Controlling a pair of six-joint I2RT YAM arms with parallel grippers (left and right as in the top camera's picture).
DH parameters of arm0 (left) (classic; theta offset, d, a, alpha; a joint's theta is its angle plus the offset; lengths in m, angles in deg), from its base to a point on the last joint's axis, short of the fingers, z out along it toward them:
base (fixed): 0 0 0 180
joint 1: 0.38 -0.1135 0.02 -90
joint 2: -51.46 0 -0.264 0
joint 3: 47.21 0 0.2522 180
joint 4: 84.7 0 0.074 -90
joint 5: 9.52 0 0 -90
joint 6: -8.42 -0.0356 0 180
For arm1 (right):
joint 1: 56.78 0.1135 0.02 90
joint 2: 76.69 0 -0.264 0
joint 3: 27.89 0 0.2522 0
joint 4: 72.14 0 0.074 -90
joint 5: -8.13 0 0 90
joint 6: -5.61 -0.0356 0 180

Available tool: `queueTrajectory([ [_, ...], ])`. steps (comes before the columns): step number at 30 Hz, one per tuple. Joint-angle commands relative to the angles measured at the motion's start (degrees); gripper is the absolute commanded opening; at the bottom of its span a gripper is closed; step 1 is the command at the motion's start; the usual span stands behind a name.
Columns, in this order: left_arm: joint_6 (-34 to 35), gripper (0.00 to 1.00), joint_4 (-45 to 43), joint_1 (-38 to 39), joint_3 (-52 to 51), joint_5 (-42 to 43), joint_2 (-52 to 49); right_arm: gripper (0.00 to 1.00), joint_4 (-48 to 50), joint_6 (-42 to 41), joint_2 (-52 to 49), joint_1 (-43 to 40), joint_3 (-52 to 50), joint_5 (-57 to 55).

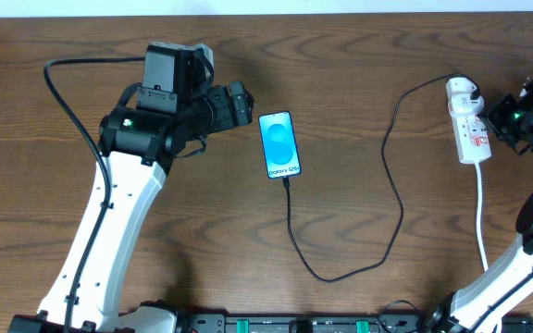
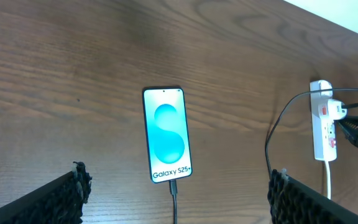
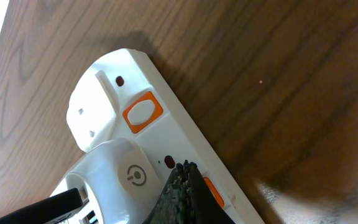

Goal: Plug charger to phone and switch on socket

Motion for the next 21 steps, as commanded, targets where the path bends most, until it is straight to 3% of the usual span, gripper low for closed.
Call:
queueTrajectory([
  [1, -1.2, 0.93, 0.2, 0.0, 0.3, -0.8, 0.2, 0.01, -1.9, -2.2, -1.8, 4.6, -1.4, 5.0],
  [21, -1.2, 0.93, 0.2, 0.0, 0.3, -0.8, 0.2, 0.01, -3.5, -5.0, -1.8, 6.7, -1.4, 5.0],
])
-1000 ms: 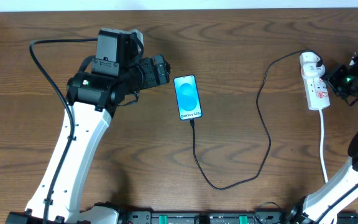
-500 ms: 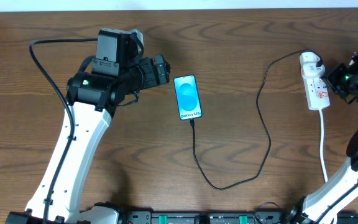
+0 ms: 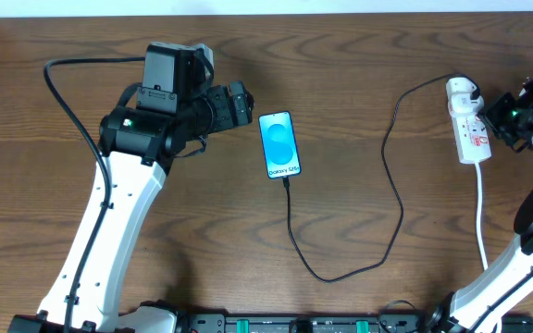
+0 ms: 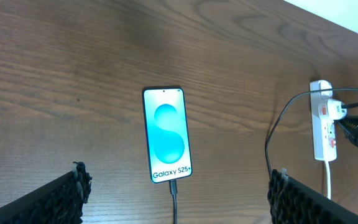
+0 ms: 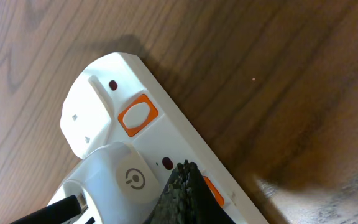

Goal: Plug charger to phone and switch on socket

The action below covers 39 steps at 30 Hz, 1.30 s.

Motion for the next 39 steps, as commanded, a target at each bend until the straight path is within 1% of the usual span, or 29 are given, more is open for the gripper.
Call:
queueTrajectory([
  [1, -1.2, 0.93, 0.2, 0.0, 0.3, -0.8, 0.2, 0.01, -2.4, -3.0, -2.2, 5.6, -1.9, 8.1],
  [11, -1.2, 0.93, 0.2, 0.0, 0.3, -0.8, 0.2, 0.01, -3.1, -7.6, -2.2, 5.6, -1.9, 7.5],
  [18, -1.2, 0.93, 0.2, 0.0, 0.3, -0.8, 0.2, 0.01, -3.3, -7.4, -2.2, 5.6, -1.9, 7.6],
  [21, -1.2, 0.93, 0.2, 0.0, 0.3, -0.8, 0.2, 0.01, -3.3, -6.2, -2.2, 5.6, -1.9, 7.8],
  [30, -1.2, 0.93, 0.2, 0.0, 0.3, -0.8, 0.2, 0.01, -4.1, 1.0, -2.2, 6.9, -1.9, 8.1],
  [39, -1.1, 0.93, 0.2, 0.0, 0.3, -0.8, 0.2, 0.01, -7.0, 3.7, -2.2, 8.6, -1.9, 3.0],
])
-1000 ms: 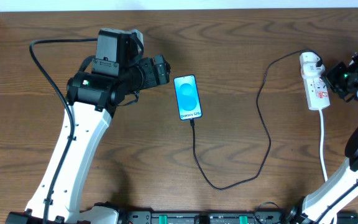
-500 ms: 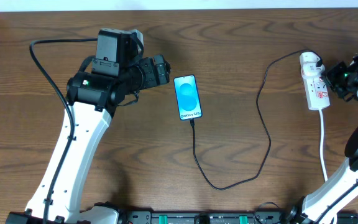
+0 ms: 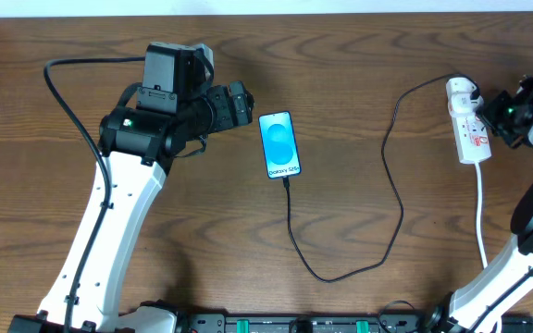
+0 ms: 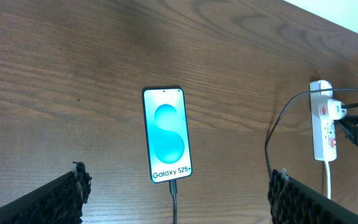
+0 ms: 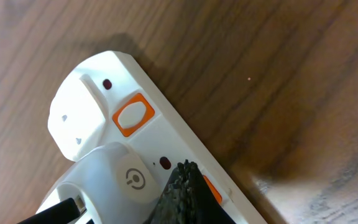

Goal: Plug charger to phone and switch on socket

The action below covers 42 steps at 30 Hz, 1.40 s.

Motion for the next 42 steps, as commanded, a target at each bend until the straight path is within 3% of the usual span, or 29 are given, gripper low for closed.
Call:
queueTrajectory([
  [1, -1.2, 0.93, 0.2, 0.0, 0.3, -0.8, 0.2, 0.01, -4.1, 2.6, -2.5, 6.8, -3.1, 8.4],
  [15, -1.2, 0.93, 0.2, 0.0, 0.3, -0.8, 0.2, 0.01, -3.9, 10.9, -2.5, 7.5, -3.1, 8.1],
  [27, -1.2, 0.93, 0.2, 0.0, 0.3, -0.8, 0.2, 0.01, -3.3, 17.3, -2.5, 7.5, -3.1, 14.1],
  [42, -1.2, 0.93, 0.2, 0.0, 0.3, -0.8, 0.2, 0.01, -3.5, 17.3, -2.5, 10.1, -3.1, 14.6],
])
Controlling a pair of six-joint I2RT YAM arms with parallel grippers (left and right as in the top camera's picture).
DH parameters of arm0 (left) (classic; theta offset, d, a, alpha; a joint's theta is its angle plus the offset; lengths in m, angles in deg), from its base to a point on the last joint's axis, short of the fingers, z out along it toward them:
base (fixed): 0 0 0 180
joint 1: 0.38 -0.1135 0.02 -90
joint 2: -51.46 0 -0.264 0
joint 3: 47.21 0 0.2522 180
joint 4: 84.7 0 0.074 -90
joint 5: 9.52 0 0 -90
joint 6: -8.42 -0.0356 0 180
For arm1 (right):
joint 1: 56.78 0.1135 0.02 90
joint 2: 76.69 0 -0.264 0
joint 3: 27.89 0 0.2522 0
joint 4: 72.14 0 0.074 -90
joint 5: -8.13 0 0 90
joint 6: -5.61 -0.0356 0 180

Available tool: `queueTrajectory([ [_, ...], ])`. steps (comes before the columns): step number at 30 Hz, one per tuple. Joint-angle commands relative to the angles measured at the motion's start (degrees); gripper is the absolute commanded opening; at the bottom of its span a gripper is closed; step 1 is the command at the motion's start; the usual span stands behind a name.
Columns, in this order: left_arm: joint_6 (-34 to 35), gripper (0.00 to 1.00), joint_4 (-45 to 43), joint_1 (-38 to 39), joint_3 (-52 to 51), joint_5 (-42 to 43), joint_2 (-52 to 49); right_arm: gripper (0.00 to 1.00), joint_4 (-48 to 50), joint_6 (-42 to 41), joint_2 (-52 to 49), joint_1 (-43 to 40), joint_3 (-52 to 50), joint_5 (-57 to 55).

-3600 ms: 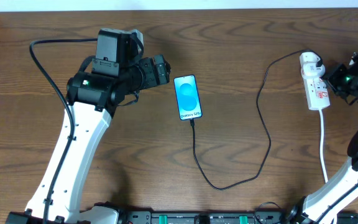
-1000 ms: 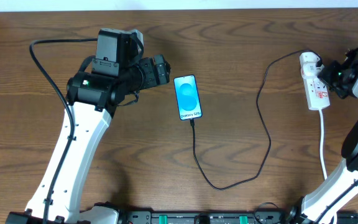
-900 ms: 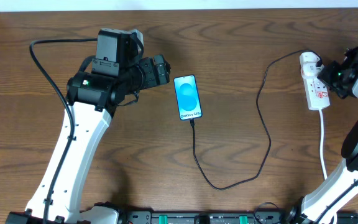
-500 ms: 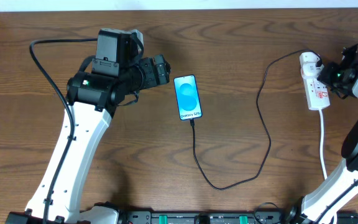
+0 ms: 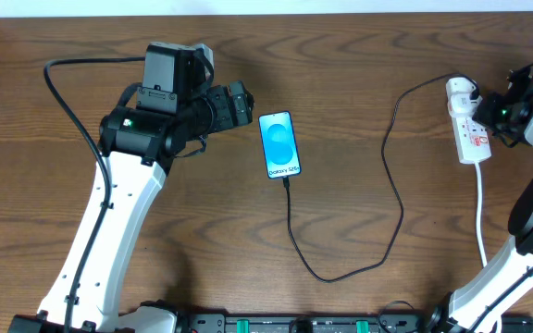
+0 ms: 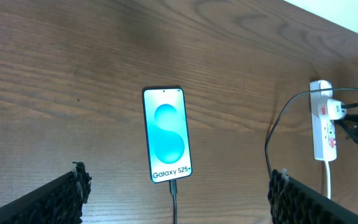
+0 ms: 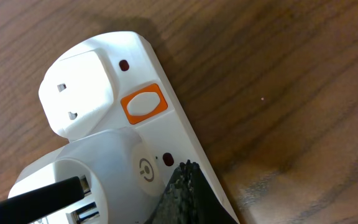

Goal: Plug charger to phone and switch on socket

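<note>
The phone (image 5: 279,144) lies face up mid-table with a lit blue screen, also in the left wrist view (image 6: 166,134). A black cable (image 5: 389,185) runs from its lower end to the white charger (image 7: 92,180) plugged into the white socket strip (image 5: 468,123). My right gripper (image 7: 186,171) is shut, its tips resting on the strip beside the charger, just below an orange switch (image 7: 144,104). My left gripper (image 6: 176,193) is open, held above the table left of the phone.
The strip's white lead (image 5: 482,208) runs toward the front edge at the right. The black cable loops across the table's middle. My left arm (image 5: 128,185) stretches from the front left over the wood table (image 5: 192,250).
My right gripper has shifted slightly along the strip toward its far end; the strip fills more of the right wrist view. The left arm and phone are unchanged.
Throughout, the phone lay lit with the cable in it and my left gripper hung open beside it. My right gripper stayed shut with its tips on the strip by the charger, edging toward the far end at each moment.
</note>
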Motion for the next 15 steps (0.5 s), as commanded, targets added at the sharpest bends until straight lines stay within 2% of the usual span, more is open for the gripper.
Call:
queueTrajectory([
  [1, -1.2, 0.93, 0.2, 0.0, 0.3, -0.8, 0.2, 0.01, -3.1, 1.2, -2.9, 9.2, -3.3, 17.2],
  [6, -1.2, 0.93, 0.2, 0.0, 0.3, -0.8, 0.2, 0.01, -3.3, 0.7, -2.9, 10.2, -3.3, 17.1],
  [15, -1.2, 0.93, 0.2, 0.0, 0.3, -0.8, 0.2, 0.01, -3.4, -7.9, -2.9, 10.3, -3.3, 15.8],
])
